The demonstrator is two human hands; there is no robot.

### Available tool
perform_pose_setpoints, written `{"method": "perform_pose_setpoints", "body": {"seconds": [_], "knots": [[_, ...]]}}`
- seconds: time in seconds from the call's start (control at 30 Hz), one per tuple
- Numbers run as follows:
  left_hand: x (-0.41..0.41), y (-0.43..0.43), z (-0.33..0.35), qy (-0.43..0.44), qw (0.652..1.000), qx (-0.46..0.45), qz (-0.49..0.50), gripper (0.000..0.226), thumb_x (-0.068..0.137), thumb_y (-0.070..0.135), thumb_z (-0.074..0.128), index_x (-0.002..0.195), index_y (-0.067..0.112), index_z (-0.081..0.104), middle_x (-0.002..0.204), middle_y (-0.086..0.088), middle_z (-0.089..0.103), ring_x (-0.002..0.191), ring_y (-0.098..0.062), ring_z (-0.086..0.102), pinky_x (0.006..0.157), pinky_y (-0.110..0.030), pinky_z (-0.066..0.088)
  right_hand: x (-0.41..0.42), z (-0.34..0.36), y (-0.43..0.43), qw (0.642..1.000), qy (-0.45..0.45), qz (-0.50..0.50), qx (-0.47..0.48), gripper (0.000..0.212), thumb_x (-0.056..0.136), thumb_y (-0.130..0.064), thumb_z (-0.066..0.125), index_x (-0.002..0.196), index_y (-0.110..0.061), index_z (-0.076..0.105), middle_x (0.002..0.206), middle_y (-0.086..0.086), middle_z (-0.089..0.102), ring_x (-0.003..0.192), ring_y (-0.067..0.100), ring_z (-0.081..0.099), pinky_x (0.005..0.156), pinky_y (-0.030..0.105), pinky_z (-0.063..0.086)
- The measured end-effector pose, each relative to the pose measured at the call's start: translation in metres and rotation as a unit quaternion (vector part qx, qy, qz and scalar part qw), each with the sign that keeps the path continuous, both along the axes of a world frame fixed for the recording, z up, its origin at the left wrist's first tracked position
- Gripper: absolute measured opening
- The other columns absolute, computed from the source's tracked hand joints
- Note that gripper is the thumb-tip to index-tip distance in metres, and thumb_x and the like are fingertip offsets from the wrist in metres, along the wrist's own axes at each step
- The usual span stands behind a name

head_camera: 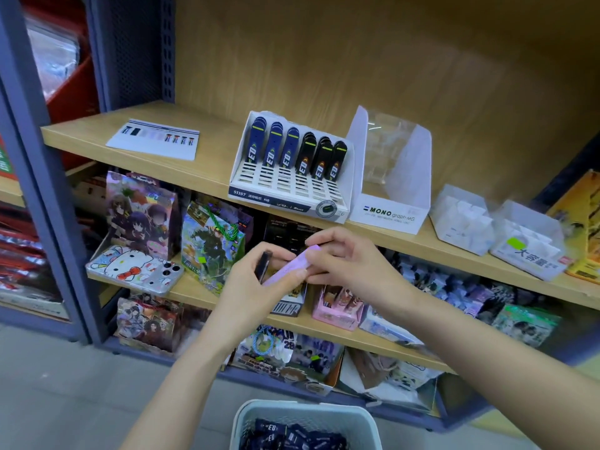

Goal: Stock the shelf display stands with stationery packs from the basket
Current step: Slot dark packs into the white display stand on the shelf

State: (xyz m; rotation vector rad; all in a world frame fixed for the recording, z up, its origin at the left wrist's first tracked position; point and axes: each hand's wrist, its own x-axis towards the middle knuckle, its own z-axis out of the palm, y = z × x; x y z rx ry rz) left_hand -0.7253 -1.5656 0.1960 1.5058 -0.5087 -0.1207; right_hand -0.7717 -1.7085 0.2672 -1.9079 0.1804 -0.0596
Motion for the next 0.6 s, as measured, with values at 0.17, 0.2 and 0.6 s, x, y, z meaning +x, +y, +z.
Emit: {"method": "perform_pose_setpoints", "body": {"seconds": [0.17, 0.2, 0.6], "knots": [[-0.006, -0.025, -0.003, 0.072, 0.997, -0.006, 0.004, 0.006, 0.096, 0.014, 0.049, 0.097, 0.017, 0.044, 0.077, -0.004, 0.05, 0.045, -0.001, 0.04, 0.043, -0.013, 0.033, -0.021, 0.023, -0.043, 0.995, -0.083, -0.057, -0.016, 0.02, 0.091, 0.001, 0.055, 0.099, -0.017, 0.061, 0.095, 0.007, 0.069, 0.075, 0.01, 0.069, 0.074, 0.017, 0.055], [-0.005, -0.029, -0.004, 0.102, 0.995, -0.017, 0.011, 0.009, 0.097, 0.01, 0.044, 0.092, 0.016, 0.039, 0.071, -0.008, 0.044, 0.041, -0.004, 0.032, 0.039, -0.014, 0.027, -0.022, 0.03, -0.056, 0.99, -0.112, -0.08, -0.022, 0.021, 0.092, 0.001, 0.055, 0.1, -0.017, 0.062, 0.094, 0.005, 0.069, 0.073, 0.008, 0.069, 0.072, 0.015, 0.054], [-0.015, -0.055, 0.019, 0.0, 0.999, -0.019, 0.043, 0.015, 0.1, 0.013, 0.04, 0.087, 0.007, 0.047, 0.063, 0.007, 0.057, 0.043, -0.011, 0.039, 0.038, -0.018, 0.03, 0.02, 0.048, -0.137, 0.934, -0.149, -0.129, -0.299, 0.005, 0.097, -0.017, 0.049, 0.095, -0.019, 0.054, 0.079, -0.013, 0.059, 0.084, 0.016, 0.059, 0.071, 0.015, 0.043]]}}
